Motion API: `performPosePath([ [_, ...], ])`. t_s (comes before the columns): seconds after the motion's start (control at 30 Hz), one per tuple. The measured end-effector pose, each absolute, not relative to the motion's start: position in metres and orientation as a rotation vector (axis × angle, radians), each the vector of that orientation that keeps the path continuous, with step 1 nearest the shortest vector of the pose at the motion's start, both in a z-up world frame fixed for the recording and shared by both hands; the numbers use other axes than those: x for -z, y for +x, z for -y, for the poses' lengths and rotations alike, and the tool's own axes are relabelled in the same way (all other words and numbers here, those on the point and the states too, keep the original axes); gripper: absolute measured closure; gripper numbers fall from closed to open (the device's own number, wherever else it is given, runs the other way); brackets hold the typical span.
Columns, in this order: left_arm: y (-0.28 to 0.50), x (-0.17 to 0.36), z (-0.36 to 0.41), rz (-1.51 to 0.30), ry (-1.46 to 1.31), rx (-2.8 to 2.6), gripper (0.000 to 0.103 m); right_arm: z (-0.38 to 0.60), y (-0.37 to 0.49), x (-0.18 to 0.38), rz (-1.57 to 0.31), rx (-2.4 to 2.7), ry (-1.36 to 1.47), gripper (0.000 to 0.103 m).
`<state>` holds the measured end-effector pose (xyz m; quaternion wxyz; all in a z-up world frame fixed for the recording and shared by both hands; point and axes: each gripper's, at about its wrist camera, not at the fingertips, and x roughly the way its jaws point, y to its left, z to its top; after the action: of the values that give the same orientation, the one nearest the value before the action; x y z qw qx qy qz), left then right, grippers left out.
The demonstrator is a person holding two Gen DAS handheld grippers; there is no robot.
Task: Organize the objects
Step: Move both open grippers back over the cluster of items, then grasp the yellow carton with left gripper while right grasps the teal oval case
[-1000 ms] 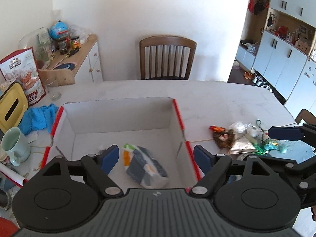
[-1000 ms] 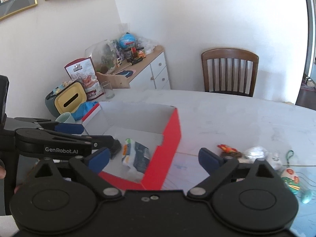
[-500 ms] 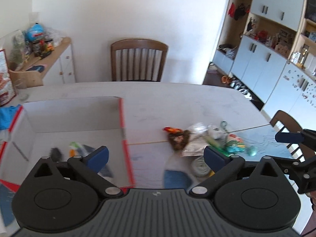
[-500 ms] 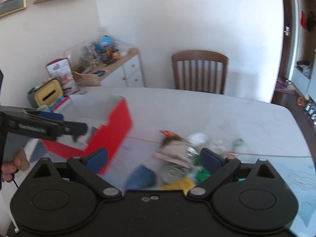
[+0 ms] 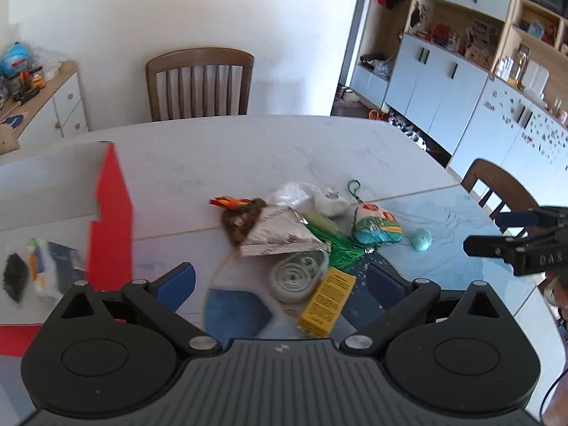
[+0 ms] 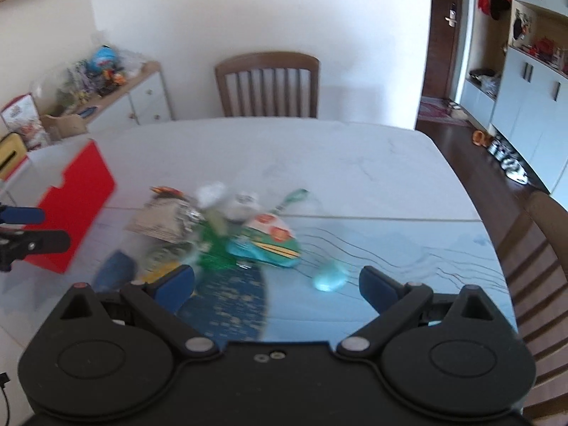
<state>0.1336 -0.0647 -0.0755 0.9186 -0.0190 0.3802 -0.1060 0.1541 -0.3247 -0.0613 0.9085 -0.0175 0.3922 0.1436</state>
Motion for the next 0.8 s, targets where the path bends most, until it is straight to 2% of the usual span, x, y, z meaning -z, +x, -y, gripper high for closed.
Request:
performPosePath([
  [0.53, 0.153, 0.135, 0.121, -0.851, 0.05, 0.227, 0.0, 0.349, 0.205, 0.132, -0.91, -0.306, -0.068, 0.01],
  [0.8, 0.159, 0.151, 0.132, -0.864, 0.073, 0.217, 0.0, 0.346, 0.223, 0.151, -0.944, -0.327, -0.077, 0.018],
])
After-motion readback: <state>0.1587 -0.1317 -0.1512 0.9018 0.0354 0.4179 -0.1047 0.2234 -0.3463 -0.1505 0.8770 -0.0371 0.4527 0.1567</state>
